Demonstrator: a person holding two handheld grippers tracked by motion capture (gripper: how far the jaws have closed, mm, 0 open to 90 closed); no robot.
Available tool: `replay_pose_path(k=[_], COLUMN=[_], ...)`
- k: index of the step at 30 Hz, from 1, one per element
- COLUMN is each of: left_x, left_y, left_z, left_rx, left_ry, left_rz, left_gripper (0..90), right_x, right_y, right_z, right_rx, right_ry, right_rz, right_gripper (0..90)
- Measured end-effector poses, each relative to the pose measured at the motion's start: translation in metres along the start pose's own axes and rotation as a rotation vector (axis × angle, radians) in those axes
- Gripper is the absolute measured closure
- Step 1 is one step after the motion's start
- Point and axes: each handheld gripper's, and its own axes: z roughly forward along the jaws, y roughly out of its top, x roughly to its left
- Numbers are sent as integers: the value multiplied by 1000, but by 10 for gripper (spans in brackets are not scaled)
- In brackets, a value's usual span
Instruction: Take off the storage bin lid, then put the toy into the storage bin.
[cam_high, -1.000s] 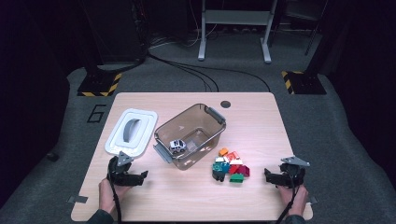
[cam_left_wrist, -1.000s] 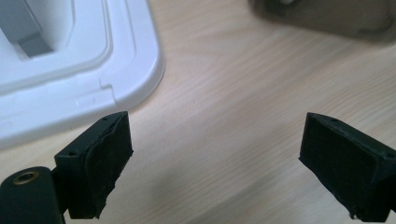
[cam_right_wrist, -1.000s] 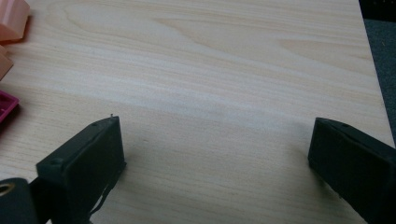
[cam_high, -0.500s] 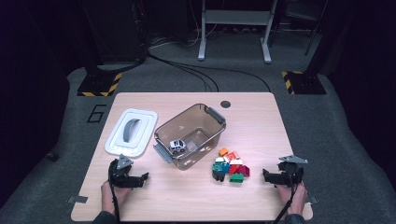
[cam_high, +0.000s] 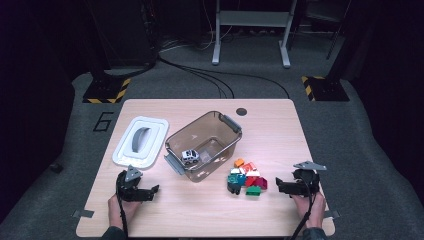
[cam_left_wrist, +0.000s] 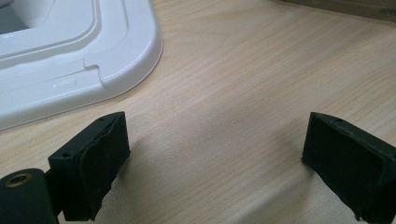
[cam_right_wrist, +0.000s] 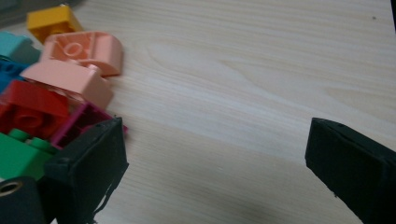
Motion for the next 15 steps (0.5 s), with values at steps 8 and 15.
replay_pose_path(k=[8, 15], left_x=[0, 0], left_y=[0, 0], left_z=[0, 0], left_rx=[1, 1], left_ry=[1, 0], left_rz=[-3, -3], left_gripper=[70, 70], right_x=[21, 40], right_y=[10, 17], right_z=[-4, 5], right_rx=[-5, 18], right_ry=[94, 124], right_rz=[-32, -73], right_gripper=[59, 119])
